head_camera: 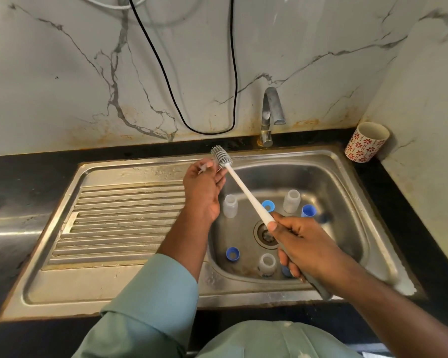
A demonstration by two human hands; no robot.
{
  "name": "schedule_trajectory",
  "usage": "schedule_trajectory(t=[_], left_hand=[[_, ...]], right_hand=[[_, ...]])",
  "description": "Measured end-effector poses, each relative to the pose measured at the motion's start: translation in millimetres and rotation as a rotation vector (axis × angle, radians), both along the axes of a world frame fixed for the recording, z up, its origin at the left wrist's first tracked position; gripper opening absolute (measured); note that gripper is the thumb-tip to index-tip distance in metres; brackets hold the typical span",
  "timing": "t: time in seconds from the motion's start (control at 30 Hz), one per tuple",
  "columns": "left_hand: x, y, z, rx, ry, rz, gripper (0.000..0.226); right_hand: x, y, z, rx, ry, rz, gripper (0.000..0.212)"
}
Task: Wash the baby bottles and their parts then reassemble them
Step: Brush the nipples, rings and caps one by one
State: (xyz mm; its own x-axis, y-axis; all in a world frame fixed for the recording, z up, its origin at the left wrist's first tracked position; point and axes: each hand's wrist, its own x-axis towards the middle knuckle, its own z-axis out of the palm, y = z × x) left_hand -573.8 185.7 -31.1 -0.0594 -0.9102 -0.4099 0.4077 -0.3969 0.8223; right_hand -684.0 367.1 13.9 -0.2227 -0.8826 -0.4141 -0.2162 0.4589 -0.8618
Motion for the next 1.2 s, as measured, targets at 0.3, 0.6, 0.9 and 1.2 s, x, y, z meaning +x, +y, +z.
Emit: schedule_trajectory(t=[0.3,0.6,0.9,1.2], left_hand=[[1,-7,10,0.231,0.355,0.107,0.02],[-1,-20,21,0.241,0.429,0.252,0.014],[1,-30,15,0.204,0.426,0.182,0.017],[-10,-14,23,0.241,0.436,0.184,0.028]], right_hand=[[7,-1,-11,-0.025,0.043,0.06,0.02],[5,2,-21,-0.079,0.333,0.166,0.012],[-9,7,-16,-0.048,0.478,0.254,0.029],[-17,5,-18,-0.099,0.444,0.202,0.032]])
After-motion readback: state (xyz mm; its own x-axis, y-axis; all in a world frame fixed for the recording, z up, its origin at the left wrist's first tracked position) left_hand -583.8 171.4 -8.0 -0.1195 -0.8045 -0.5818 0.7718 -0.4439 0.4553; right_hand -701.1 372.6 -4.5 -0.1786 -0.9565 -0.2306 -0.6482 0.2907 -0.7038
